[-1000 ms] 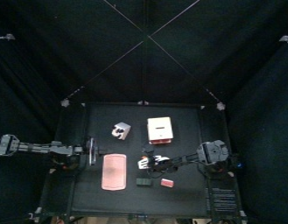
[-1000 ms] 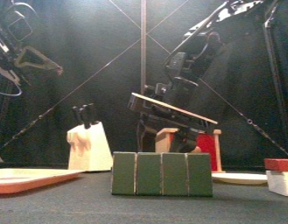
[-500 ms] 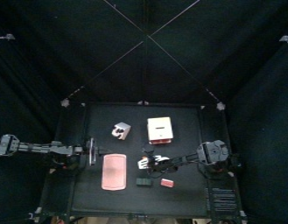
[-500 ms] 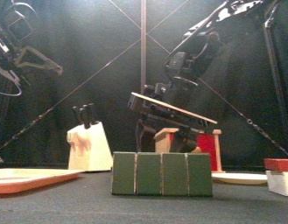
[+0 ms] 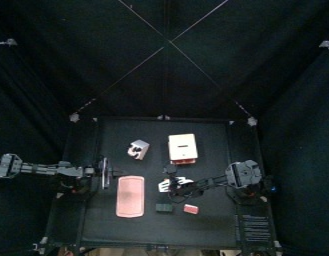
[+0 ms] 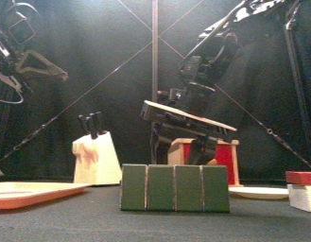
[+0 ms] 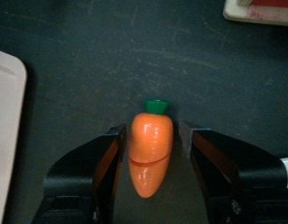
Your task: Put carrot above sushi roll
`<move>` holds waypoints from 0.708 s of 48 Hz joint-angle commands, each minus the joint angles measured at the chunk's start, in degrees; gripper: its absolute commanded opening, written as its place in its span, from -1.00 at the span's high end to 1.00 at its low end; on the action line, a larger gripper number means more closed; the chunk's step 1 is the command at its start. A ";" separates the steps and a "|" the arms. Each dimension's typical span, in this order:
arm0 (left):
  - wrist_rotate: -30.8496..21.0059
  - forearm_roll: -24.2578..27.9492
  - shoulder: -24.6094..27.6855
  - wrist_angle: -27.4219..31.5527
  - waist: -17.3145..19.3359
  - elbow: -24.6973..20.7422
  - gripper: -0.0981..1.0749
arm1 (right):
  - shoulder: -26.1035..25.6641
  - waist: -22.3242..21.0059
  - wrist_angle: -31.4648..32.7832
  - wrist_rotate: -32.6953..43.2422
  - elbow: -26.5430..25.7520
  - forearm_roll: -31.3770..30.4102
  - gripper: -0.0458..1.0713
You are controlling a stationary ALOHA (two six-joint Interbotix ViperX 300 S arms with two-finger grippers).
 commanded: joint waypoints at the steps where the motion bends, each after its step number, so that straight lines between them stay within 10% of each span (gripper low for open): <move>1: 0.09 -0.09 0.09 -0.35 0.00 -0.70 0.86 | -3.25 0.00 0.09 -0.09 -1.32 -0.44 -0.62; 34: 0.09 -0.09 0.09 -0.26 0.00 -0.70 0.86 | -3.87 0.18 0.09 -0.09 -1.32 -0.53 -0.62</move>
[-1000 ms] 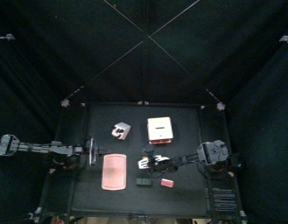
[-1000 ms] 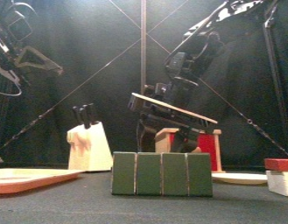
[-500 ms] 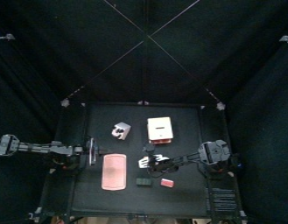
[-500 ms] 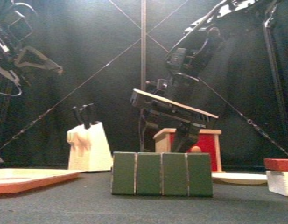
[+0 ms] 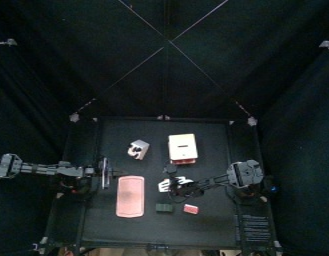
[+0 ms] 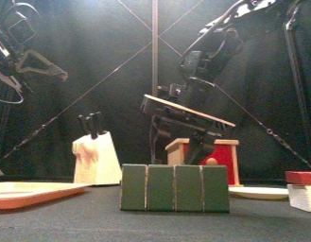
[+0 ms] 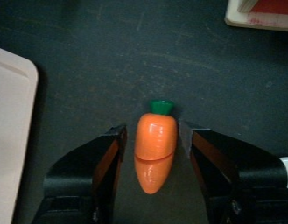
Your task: Put carrot above sushi roll
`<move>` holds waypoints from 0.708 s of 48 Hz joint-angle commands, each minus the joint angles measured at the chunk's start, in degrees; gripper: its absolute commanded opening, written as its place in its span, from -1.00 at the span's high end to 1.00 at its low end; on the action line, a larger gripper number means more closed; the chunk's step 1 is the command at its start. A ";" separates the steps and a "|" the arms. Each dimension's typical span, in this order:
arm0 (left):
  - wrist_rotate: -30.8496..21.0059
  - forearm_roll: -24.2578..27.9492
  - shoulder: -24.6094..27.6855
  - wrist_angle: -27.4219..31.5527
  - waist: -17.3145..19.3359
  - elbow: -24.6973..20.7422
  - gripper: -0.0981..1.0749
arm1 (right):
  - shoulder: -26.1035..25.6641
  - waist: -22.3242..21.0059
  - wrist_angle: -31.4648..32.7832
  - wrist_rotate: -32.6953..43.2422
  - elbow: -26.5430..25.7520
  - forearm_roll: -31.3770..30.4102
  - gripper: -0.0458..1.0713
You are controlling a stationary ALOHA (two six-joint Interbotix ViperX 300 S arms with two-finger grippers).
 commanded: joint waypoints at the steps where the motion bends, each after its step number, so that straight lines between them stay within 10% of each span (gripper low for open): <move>1: 0.09 0.00 0.18 -0.26 0.00 -0.70 0.86 | -2.90 -0.09 0.09 -0.18 -1.23 -0.26 -0.62; 34: 0.53 0.09 0.09 -0.26 0.35 -0.88 0.86 | -3.08 0.26 0.09 -0.09 -1.23 -0.44 -0.62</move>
